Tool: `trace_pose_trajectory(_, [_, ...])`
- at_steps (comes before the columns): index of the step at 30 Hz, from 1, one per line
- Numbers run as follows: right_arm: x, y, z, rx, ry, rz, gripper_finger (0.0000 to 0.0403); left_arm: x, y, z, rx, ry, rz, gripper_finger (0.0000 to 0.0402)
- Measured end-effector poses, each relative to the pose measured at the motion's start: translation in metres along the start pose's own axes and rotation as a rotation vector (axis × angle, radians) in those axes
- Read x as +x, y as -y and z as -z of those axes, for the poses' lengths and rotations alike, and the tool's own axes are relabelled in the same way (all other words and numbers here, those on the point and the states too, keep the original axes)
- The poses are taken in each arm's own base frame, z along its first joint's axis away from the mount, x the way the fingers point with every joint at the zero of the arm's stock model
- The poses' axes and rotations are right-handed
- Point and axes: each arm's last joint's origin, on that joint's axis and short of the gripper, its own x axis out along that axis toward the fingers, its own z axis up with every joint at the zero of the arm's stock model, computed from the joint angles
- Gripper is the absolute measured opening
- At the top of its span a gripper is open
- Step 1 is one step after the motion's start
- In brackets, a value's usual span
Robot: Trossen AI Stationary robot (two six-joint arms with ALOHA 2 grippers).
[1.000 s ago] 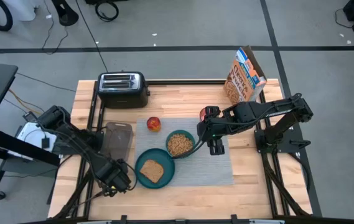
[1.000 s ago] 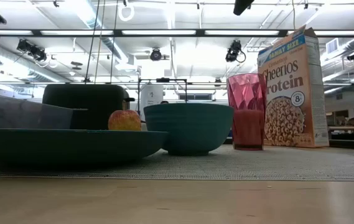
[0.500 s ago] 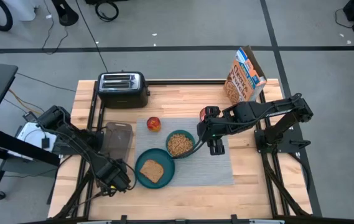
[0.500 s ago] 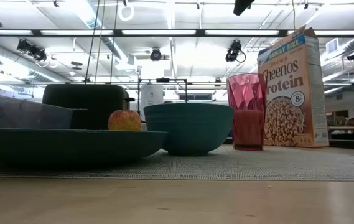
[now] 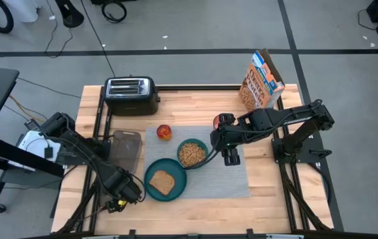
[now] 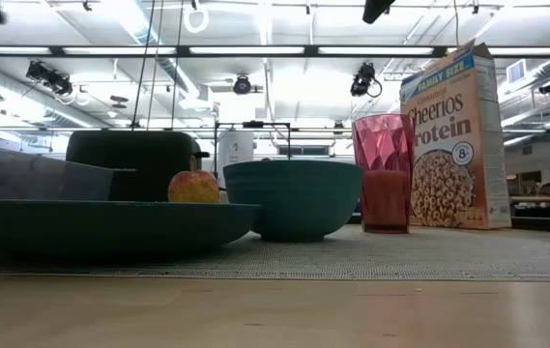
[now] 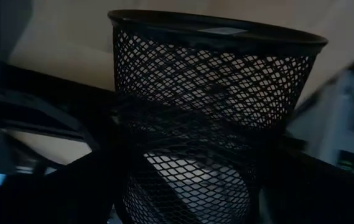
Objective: Arrange a breakfast setting
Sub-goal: Move the mesh desk to the bottom right of the table
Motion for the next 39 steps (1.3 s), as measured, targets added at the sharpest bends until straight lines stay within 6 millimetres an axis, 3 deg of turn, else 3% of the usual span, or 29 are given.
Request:
trace_pose_trajectory(5, [-0.002,-0.009,-0.005,-0.051,0.066,-0.019,0.0261,-0.023,-0.002,-0.006,-0.084,0.022,0.109,0.0362])
trace_pose_trajectory(13, [-0.036,-0.064,0.009,-0.285,0.199,0.145,0.0261,-0.079,-0.003,0.005,-0.294,0.21,0.511,0.0362])
trace_pose_trajectory(16, [-0.052,-0.087,0.014,-0.313,0.321,0.222,0.0261,-0.105,0.001,0.011,-0.395,0.439,0.757,0.0362])
trace_pose_trajectory(22, [-0.072,-0.12,0.0,-0.2,0.619,0.343,0.0261,-0.158,-0.008,0.004,-0.608,1.157,1.099,0.0362])
trace_pose_trajectory(26, [-0.077,-0.118,-0.016,-0.116,0.749,0.475,0.0261,-0.193,-0.018,-0.002,-0.642,1.54,1.2,0.0362])
trace_pose_trajectory(31, [-0.082,-0.103,-0.033,-0.162,0.778,0.652,0.0255,-0.228,-0.029,-0.005,-0.559,1.856,1.279,0.0362])
trace_pose_trajectory(39, [-0.095,-0.054,-0.062,-0.138,0.816,0.899,0.0226,-0.245,-0.037,-0.001,-0.48,2.06,1.248,0.0362])
